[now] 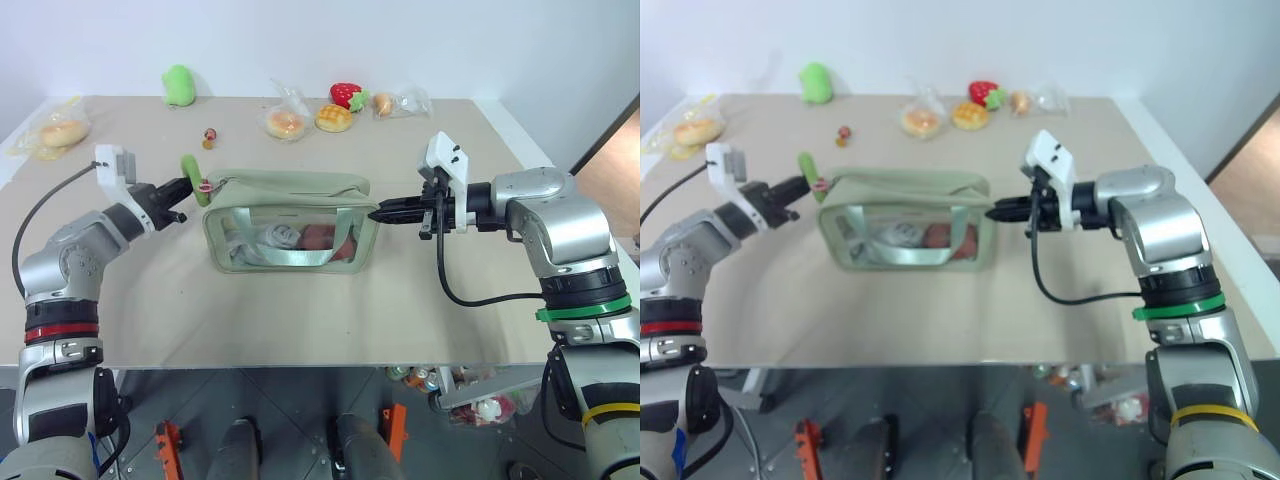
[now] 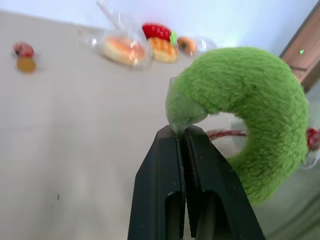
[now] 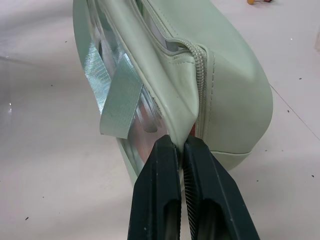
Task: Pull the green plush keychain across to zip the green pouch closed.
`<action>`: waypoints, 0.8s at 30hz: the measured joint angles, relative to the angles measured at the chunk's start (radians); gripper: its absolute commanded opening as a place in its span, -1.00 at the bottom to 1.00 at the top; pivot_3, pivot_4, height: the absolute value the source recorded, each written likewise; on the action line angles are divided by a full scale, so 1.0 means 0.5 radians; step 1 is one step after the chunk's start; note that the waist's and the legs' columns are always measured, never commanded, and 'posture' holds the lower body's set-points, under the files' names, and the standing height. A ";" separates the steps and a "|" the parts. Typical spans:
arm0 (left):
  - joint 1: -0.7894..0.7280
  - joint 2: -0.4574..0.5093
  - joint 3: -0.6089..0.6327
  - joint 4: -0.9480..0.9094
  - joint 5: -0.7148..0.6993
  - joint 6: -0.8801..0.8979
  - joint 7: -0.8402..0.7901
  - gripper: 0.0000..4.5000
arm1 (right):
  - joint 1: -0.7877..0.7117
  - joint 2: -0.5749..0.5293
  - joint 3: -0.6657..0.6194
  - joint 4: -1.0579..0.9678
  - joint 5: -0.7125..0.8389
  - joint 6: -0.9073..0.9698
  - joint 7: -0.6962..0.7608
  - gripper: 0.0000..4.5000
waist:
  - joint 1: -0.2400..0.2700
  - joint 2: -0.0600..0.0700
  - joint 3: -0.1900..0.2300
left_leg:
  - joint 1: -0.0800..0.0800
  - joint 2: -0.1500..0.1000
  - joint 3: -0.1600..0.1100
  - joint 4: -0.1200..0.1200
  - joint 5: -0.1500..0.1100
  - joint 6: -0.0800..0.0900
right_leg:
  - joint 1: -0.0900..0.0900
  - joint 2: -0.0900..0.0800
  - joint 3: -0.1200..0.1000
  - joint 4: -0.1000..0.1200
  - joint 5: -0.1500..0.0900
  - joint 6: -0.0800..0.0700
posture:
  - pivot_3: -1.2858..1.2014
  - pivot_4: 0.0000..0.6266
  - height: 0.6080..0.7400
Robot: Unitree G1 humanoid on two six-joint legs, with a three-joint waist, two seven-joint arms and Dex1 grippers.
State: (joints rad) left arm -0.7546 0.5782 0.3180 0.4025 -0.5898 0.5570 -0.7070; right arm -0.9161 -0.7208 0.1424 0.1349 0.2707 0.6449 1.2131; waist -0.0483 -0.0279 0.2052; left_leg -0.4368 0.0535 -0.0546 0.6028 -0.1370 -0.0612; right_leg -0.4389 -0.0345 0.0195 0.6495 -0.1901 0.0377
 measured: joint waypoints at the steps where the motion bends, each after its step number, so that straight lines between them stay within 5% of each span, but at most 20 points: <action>1: -0.016 -0.006 0.006 0.000 0.000 -0.017 0.008 -0.97 | 0.000 0.000 0.000 0.000 0.000 0.000 0.000 -1.00 | 0.000 0.000 0.000 | 0.000 0.000 0.000 0.000 0.000 0.000 | 0.000 0.000 0.000 0.000 0.000 0.000 | 0.03 -0.52 1.00; 7: -0.188 -0.023 -0.041 -0.052 0.078 -0.215 0.012 -0.97 | 0.000 0.001 0.001 0.000 -0.001 0.000 -0.001 -1.00 | 0.000 0.000 0.000 | 0.000 0.000 0.000 0.000 0.000 0.000 | 0.000 0.000 0.000 0.000 0.003 0.005 | 0.03 -0.52 1.00; 22: -0.131 0.050 -0.594 -0.742 0.240 -0.377 -0.562 -0.97 | 0.000 -0.002 0.001 -0.026 0.000 0.036 -0.036 -1.00 | 0.000 0.000 0.000 | -0.001 0.000 0.000 0.000 0.001 0.001 | 0.000 0.001 0.002 0.000 -0.001 -0.001 | 0.03 -0.52 1.00; 23: -0.132 0.050 -0.583 -0.710 0.239 -0.379 -0.560 -0.68 | 0.001 -0.003 0.001 -0.028 0.000 0.041 -0.039 -1.00 | 0.000 0.000 0.000 | 0.000 -0.001 0.001 0.001 0.001 0.001 | 0.000 0.001 0.003 0.000 -0.001 -0.001 | 0.03 -0.52 1.00; 24: -0.132 0.050 -0.578 -0.700 0.239 -0.379 -0.559 -0.62 | 0.001 -0.003 0.001 -0.028 0.000 0.041 -0.039 -1.00 | -0.001 0.000 0.000 | 0.000 -0.001 0.001 0.002 0.001 0.001 | 0.000 0.001 0.004 0.000 -0.001 -0.001 | 0.03 -0.52 1.00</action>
State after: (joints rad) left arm -0.8204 0.6031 0.0293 0.0526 -0.4701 0.3674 -0.9866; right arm -0.9155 -0.7225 0.1428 0.1207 0.2708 0.6657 1.1937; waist -0.0486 -0.0279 0.2052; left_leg -0.4370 0.0531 -0.0542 0.6036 -0.1367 -0.0609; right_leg -0.4389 -0.0341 0.0214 0.6494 -0.1905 0.0370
